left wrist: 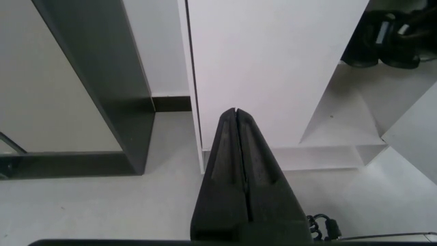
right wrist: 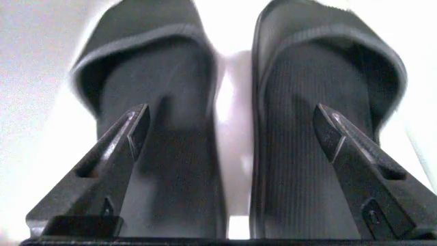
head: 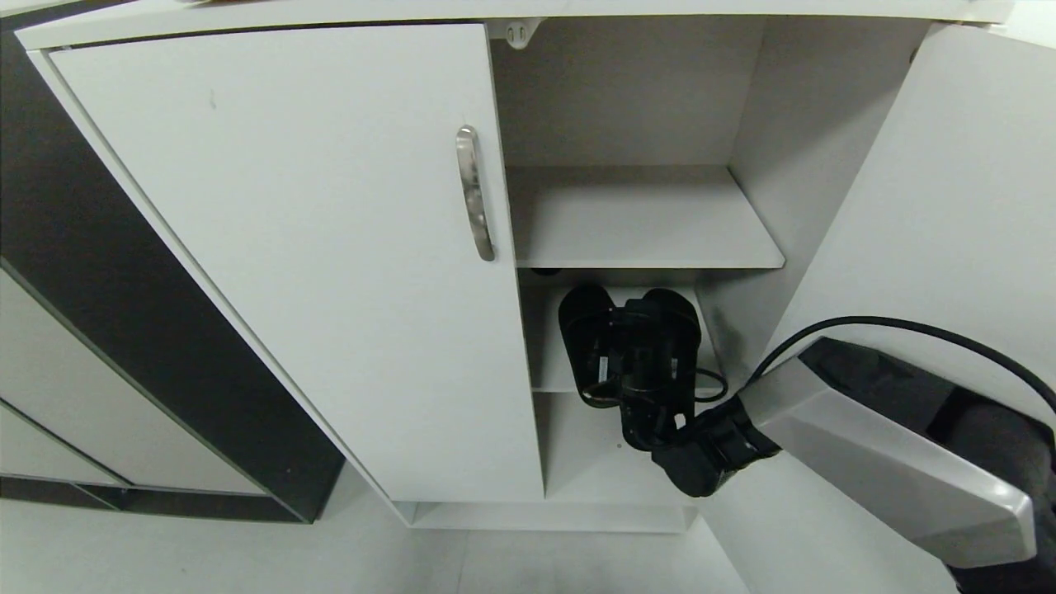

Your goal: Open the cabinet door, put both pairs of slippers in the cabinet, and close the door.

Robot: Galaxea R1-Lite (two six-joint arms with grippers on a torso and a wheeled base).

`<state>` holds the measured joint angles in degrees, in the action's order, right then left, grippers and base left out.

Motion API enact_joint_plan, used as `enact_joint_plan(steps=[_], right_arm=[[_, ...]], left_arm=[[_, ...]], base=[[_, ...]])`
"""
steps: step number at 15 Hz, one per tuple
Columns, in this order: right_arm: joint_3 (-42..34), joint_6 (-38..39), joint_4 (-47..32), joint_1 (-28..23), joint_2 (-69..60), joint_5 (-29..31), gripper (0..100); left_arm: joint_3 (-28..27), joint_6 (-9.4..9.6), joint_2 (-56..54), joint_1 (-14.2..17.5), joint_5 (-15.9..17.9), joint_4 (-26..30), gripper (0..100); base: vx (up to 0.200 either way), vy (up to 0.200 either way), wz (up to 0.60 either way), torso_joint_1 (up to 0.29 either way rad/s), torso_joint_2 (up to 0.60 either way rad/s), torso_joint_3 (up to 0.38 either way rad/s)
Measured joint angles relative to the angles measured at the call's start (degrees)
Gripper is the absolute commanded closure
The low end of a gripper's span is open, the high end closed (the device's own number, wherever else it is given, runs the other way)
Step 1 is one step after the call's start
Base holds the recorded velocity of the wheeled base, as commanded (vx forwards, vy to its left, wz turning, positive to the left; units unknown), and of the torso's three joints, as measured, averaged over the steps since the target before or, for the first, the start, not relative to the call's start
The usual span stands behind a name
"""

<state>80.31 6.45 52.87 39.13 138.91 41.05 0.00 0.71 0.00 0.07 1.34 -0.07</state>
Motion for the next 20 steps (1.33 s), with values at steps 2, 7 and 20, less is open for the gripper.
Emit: enact_joint_plan(steps=[2,7,20], right_arm=[[-7.13,0.0,3.89,2.12,-2.83,0.0,0],[-17.3,-0.11,9.51,6.68,-8.13,0.83,0],[-18.02,-0.11,9.51,7.61,-9.69,0.96,0]], left_arm=[[0.0,0.0,0.0,0.0,-0.01,0.0,100],[0.0,-0.02,0.0,0.0,0.07,0.0,100],[0.0,-0.05,-0.02,0.02,0.24,-0.02,100]], base=[[0.0,0.0,0.0,0.0,0.0,0.0],[0.0,0.0,0.0,0.0,0.0,0.0],[-0.185,0.0,0.0,0.002,0.0,0.003]])
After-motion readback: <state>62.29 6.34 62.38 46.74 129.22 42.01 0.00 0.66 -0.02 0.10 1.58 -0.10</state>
